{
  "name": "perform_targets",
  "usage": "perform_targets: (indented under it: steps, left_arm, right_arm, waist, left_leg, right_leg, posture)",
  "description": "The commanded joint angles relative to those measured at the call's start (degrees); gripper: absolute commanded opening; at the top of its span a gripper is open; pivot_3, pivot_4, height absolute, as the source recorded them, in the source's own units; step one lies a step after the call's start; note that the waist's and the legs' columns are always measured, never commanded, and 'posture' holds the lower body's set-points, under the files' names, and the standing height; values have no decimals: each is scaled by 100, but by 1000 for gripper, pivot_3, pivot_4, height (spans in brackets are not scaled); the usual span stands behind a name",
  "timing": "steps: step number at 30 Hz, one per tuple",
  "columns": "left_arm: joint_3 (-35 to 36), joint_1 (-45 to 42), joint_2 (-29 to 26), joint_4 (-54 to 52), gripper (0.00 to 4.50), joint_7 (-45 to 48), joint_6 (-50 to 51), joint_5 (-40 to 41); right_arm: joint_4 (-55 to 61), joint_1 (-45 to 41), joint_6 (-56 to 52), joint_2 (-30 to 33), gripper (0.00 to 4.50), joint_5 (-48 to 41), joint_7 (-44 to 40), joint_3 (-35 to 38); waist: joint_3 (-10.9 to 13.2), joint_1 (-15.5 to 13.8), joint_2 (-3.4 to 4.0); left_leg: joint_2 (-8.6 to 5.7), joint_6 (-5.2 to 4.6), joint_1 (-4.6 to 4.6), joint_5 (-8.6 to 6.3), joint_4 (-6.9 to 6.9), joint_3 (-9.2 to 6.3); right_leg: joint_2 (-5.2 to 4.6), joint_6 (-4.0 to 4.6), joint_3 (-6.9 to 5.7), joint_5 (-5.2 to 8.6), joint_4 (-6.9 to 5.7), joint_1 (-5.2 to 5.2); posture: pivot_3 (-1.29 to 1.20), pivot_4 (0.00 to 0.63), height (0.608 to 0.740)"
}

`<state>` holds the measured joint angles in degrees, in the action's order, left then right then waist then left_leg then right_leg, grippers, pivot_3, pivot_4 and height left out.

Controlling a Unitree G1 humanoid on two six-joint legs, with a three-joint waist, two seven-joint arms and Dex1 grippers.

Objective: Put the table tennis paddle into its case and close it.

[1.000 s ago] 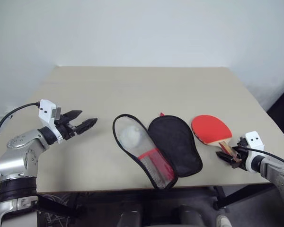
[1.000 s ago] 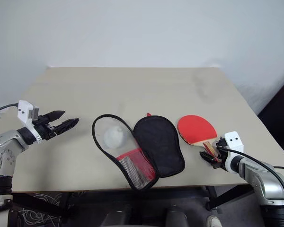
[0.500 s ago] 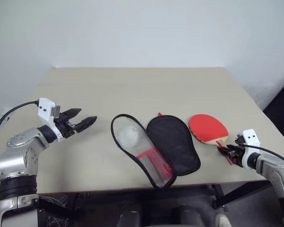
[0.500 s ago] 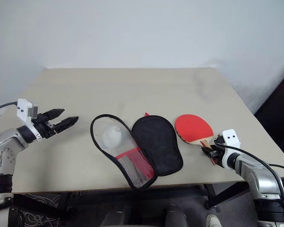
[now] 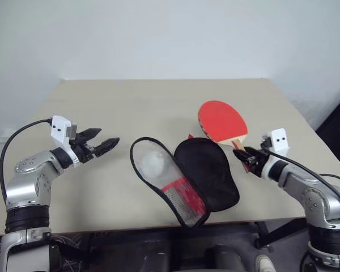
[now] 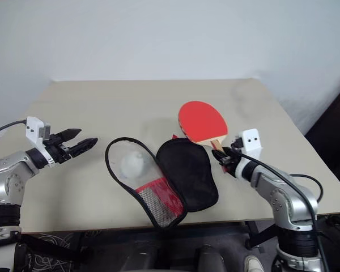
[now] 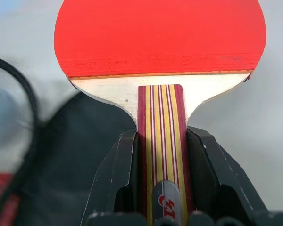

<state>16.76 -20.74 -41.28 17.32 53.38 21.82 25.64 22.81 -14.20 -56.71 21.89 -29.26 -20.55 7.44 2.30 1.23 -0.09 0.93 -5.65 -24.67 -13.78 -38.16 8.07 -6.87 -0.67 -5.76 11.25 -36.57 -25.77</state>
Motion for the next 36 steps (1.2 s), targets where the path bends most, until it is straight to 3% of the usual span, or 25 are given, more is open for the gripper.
perform_targets:
  steps: [1, 7, 23, 36]
  left_arm:
    - [68, -141, -53, -45, 4500, 15, -97, 21]
    - [151, 18, -140, -162, 4500, 35, -24, 50]
    - [454, 457, -373, -796, 4500, 110, 483, 453]
    - [439, 528, -321, -941, 4500, 2, 522, 534]
  right_arm:
    - [449, -272, -269, -453, 1114, -46, 507, -269]
    - [637, -113, -804, -858, 1114, -92, 875, -466]
    - [866, 591, -1225, -757, 1114, -23, 931, -868]
    - [808, 354, -1434, -816, 1114, 130, 1087, -1063]
  waist:
    - [1, 3, 0]
    - [0, 3, -1]
    - [-3, 102, -8]
    - [-5, 145, -12]
  left_leg:
    - [0, 0, 0, 0, 1, 7]
    - [-1, 2, -1, 1, 2, 38]
    - [11, 29, 2, 17, 48, 94]
    - [27, 69, 5, 42, 78, 97]
  right_leg:
    - [0, 1, 2, -1, -1, -2]
    - [-1, -3, 8, -3, -7, -9]
    - [5, -5, 21, -5, -14, -44]
    - [12, 11, 19, -13, -12, -58]
  posture:
    - [0, 0, 715]
    - [0, 0, 715]
    - [0, 0, 715]
    - [0, 0, 715]
